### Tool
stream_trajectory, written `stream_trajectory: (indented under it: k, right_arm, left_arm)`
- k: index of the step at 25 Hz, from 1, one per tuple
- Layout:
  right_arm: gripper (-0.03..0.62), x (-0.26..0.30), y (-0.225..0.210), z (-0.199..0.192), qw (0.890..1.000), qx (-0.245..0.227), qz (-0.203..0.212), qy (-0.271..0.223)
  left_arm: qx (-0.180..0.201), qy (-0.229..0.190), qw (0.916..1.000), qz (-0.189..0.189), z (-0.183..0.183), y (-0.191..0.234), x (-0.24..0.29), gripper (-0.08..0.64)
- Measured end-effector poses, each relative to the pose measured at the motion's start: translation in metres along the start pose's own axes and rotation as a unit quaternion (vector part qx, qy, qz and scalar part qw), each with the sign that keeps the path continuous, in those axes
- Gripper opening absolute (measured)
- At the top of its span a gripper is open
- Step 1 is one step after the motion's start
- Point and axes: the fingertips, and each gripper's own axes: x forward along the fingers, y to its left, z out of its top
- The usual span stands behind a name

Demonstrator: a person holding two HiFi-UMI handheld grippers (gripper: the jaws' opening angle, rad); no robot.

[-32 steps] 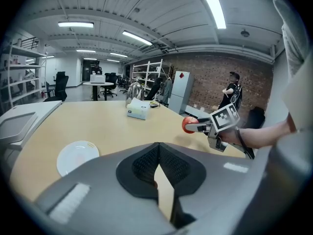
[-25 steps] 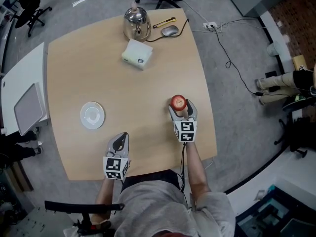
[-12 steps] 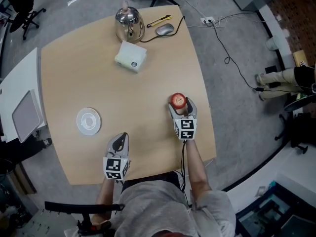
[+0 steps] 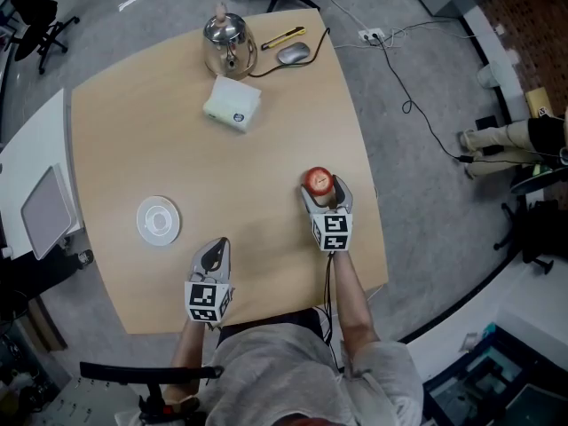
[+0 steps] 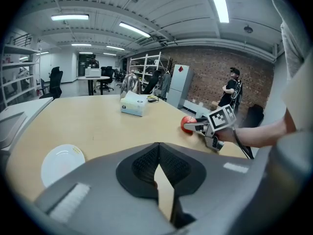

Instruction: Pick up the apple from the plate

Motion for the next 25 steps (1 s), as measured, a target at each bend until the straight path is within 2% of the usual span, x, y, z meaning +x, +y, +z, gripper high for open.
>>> stream_trajectory:
  k: [20, 25]
  right_arm:
    - [0.396, -0.034, 0.012, 0.017, 0.999, -0.003, -0.016, -0.032]
    - [0.368, -0.051, 0.019, 0.027, 0.999, -0.011, -0.017, -0.042]
  left_arm:
    - [0.007, -0.028, 0.9996, 0.005, 0.008, 0.0, -0.03, 0.02]
    - [0.011, -0.043, 0.999, 0.009, 0.014, -0.001, -0.044, 0.02]
